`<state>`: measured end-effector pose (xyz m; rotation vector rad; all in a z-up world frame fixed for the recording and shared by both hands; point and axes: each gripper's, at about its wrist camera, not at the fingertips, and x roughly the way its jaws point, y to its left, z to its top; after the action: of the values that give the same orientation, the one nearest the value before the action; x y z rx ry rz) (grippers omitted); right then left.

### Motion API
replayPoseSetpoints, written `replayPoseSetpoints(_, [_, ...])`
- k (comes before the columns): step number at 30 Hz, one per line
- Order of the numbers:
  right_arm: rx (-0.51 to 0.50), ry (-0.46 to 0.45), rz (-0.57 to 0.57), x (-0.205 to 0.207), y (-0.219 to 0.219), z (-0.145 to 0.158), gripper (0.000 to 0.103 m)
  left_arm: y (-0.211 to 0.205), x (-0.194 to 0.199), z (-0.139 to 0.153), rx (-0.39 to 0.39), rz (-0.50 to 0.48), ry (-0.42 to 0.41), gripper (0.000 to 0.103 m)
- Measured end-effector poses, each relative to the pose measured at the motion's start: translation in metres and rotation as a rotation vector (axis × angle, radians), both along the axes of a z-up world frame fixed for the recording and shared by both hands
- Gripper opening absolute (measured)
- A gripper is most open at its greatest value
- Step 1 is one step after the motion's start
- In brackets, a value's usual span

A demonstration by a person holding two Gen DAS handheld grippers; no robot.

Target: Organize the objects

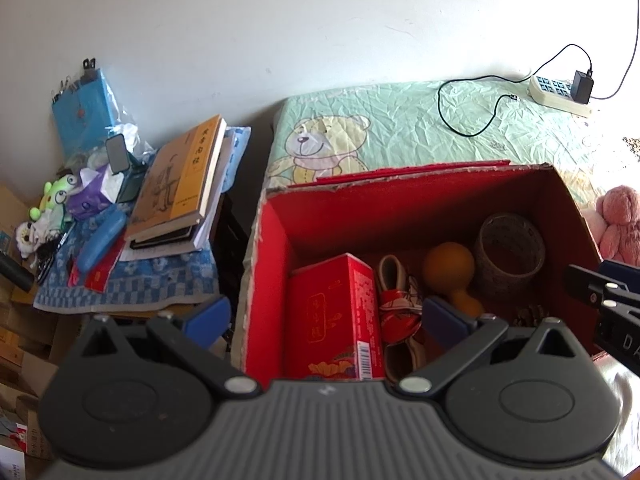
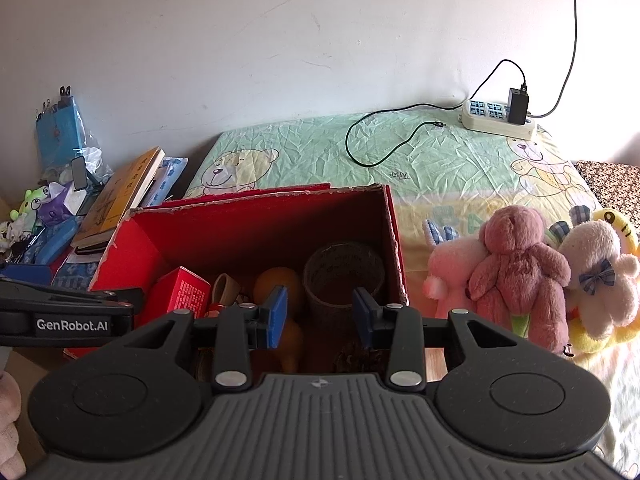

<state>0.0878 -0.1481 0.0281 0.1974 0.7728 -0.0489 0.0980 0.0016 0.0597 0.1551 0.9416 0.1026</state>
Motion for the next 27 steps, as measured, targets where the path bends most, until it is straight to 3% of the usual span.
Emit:
replayPoseSetpoints(15, [0.011, 0.02, 0.001, 0.002, 0.001, -0.004, 0.044, -0.001, 0.002, -0.002, 0.004, -0.005, 0.003, 0.102])
replayPoseSetpoints(20, [0.035, 0.028, -0.001, 0.005, 0.0, -0.006, 0.054, 0.0, 0.006, -0.004, 0.003, 0.003, 0.011, 0.102])
replayPoseSetpoints(22, [0.043, 0.033, 0.0, 0.007, 0.0, -0.008, 0.054, 0.001, 0.006, -0.006, 0.003, 0.006, 0.016, 0.102])
replayPoseSetpoints(24, [0.049, 0.036, 0.004, 0.008, 0.0, -0.01, 0.051, 0.002, 0.007, -0.007, 0.003, 0.007, 0.02, 0.102])
replayPoseSetpoints(26, [0.052, 0.044, 0.013, 0.009, 0.0, -0.012, 0.03, 0.002, 0.007, -0.009, -0.006, 0.0, 0.028, 0.102])
replayPoseSetpoints(27, [0.055, 0.048, 0.022, 0.009, 0.001, -0.013, 0.025, 0.002, 0.007, -0.01, -0.016, -0.004, 0.035, 0.102])
